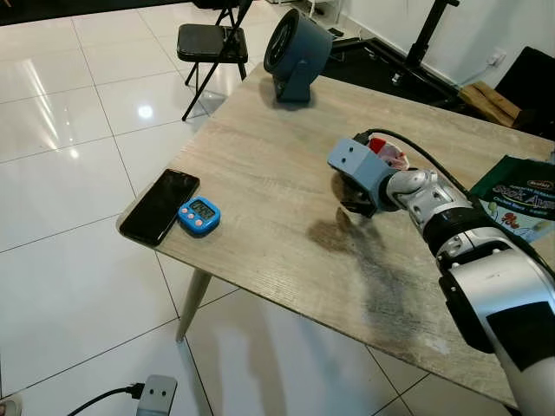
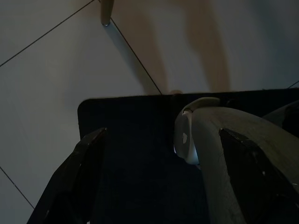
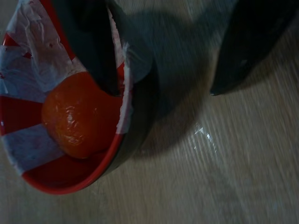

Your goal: Restocking fridge

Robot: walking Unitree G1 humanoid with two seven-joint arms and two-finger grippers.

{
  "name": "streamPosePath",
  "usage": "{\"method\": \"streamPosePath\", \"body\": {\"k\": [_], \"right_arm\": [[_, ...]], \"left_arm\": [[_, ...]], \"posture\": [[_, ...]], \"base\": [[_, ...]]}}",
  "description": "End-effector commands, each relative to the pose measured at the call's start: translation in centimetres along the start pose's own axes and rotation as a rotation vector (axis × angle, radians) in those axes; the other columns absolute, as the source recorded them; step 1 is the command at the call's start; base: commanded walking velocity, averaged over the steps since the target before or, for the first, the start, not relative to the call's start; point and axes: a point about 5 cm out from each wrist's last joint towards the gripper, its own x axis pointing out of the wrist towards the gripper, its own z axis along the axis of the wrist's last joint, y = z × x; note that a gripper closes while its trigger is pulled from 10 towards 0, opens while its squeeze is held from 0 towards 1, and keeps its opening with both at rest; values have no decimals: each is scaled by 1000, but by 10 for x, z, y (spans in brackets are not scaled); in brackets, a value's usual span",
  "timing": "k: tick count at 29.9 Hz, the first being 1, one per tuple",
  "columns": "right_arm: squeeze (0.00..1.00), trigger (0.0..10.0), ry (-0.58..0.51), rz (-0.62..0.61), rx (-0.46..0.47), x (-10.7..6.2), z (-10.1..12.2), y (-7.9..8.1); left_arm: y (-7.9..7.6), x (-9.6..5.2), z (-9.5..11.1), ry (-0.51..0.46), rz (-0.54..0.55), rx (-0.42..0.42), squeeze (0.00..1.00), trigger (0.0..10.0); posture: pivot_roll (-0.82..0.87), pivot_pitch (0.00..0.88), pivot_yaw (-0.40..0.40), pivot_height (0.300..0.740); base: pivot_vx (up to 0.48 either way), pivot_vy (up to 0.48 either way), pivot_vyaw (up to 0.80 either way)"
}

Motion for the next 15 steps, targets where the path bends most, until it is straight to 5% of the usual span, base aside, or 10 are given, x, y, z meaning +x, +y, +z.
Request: {"method": "streamPosePath", "body": {"k": [1,3,4,15], "right_arm": [[0,4157,62,11,-27,-3,-11,-4],[0,4157,62,11,-27,-3,-11,-4],[0,0,68,15,-43,-4,-11,-5],[0,0,30,17,-120,-9,2,-13]], "left_arm": [[-51,-24,-77,321,-152,-52,0,10000],[-51,-24,-77,321,-152,-52,0,10000],[-52,-24,-76,322,-151,-55,0,10000],[-54,-22,-74,324,-145,-67,0,10000]], "posture": [[7,261,-155,740],[7,261,-155,740],[4,256,-159,740],[0,233,-171,740]], "base": [[0,0,0],[0,0,0],[0,0,0],[0,0,0]]}}
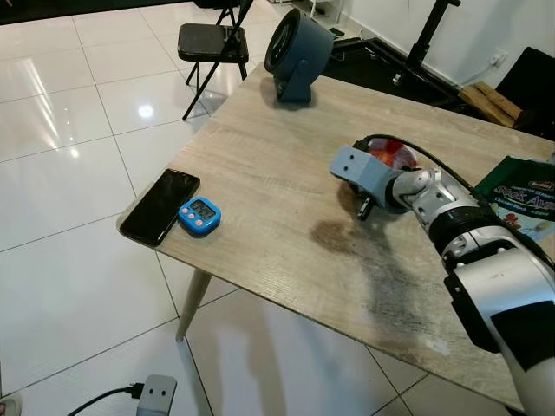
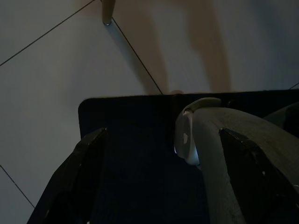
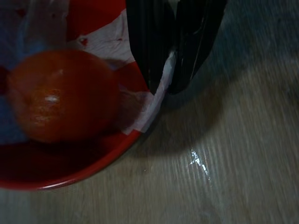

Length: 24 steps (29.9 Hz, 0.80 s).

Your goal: Restocking fridge

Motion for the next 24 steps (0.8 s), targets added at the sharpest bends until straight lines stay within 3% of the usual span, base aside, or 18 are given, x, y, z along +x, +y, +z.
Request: {"method": "streamPosePath", "body": {"k": [1,6,10,11,15,22,23,24], "right_arm": [[0,0,-19,-25,-43,-6,6,-11],[0,0,-60,-9,-48,-10,12,-14],[0,0,-158,120,-86,-17,23,-15],[0,0,-210,207,-130,-23,28,-15],[0,0,-234,277,-167,-28,26,-14],[0,0,-324,530,-263,-41,15,-2],[0,2863,-336,564,-265,-43,13,0],[0,9020,-352,592,-266,-46,11,1]], "left_arm": [[-53,-23,-75,326,-154,-60,0,10000],[-55,-20,-71,321,-152,-66,0,10000],[-56,-18,-67,316,-152,-70,0,10000],[-56,-17,-66,315,-151,-71,0,10000],[-56,-16,-64,315,-150,-72,0,10000],[-54,-12,-57,286,-153,-110,0,10000],[-54,-11,-56,281,-153,-112,0,10000],[-53,-11,-55,278,-152,-113,0,10000]], "posture": [[0,233,-171,740],[-1,217,-174,740],[-9,199,-175,740],[-12,190,-175,740],[-18,176,-177,740],[-18,142,-171,740],[-18,140,-171,740],[-16,134,-168,740]], "base": [[0,0,0],[0,0,0],[0,0,0],[0,0,0],[0,0,0],[0,0,0],[0,0,0],[0,0,0]]}}
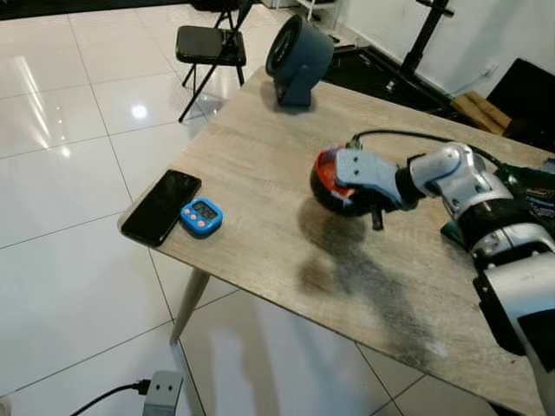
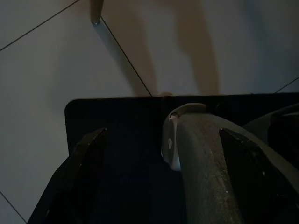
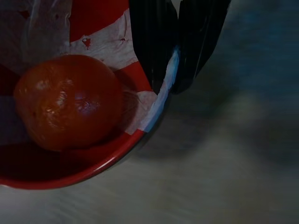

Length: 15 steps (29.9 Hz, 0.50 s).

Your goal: Restocking fridge

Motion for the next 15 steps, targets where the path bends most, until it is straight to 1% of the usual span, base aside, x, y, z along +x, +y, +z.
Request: {"method": "streamPosePath", "body": {"k": [1,2,3,4,12,13,14,15], "right_arm": [[0,9020,-38,-3,-21,-11,3,-1],[0,10000,-47,23,-20,-12,1,3],[0,10000,-47,23,-20,-12,1,3],[0,10000,-50,48,-21,-15,-3,8],[0,10000,-50,48,-21,-15,-3,8],[0,10000,-101,68,1,-11,-11,25],[0,10000,-101,68,1,-11,-11,25],[0,10000,-146,70,22,-7,-15,35]], "left_arm": [[-43,-15,-62,257,-135,-74,0,10000],[-41,-15,-60,253,-132,-72,0,10000],[-41,-15,-60,253,-132,-72,0,10000],[-40,-14,-59,252,-129,-72,0,10000],[-40,-14,-59,252,-129,-72,0,10000],[-35,-13,-57,257,-113,-66,0,10000],[-35,-13,-57,257,-113,-66,0,10000],[-32,-13,-56,262,-106,-59,0,10000]], "posture": [[-16,134,-168,740],[-19,124,-165,740],[-19,124,-165,740],[-19,119,-164,740],[-19,119,-164,740],[-15,73,-147,740],[-15,73,-147,740],[-13,68,-144,740]], "base": [[0,0,0],[0,0,0],[0,0,0],[0,0,0],[0,0,0],[0,0,0],[0,0,0],[-281,0,0]]}}
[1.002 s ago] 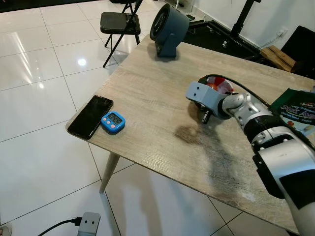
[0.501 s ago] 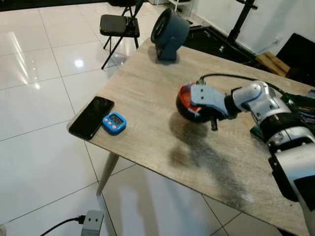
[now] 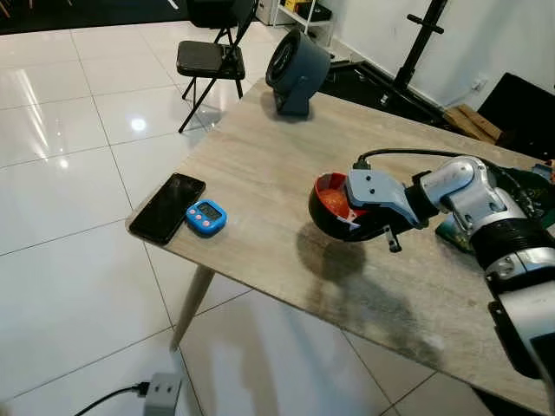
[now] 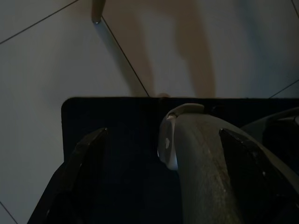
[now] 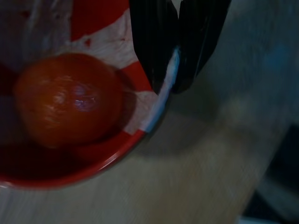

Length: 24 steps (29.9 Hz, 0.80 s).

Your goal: Restocking fridge

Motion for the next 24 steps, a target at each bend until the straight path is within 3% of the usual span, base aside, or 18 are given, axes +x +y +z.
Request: {"method": "streamPosePath", "body": {"k": [1,10,18,24], "right_arm": [[0,10000,-81,-11,12,-2,2,9],[0,10000,-81,16,140,4,-25,38],[0,10000,-92,29,172,1,-22,54],[0,10000,41,28,212,8,-44,68]], "left_arm": [[-28,-10,-51,219,-94,-33,0,10000],[-14,-11,-49,216,-60,-35,0,10000],[-5,-12,-46,216,-45,-24,0,10000],[-7,-10,-44,212,-51,-20,0,10000]], "posture": [[-12,67,-143,740],[6,44,-115,740],[-4,40,-103,740],[-11,39,-105,740]], "base": [[-281,0,0],[-286,0,0],[-324,0,0],[-328,0,0]]}}
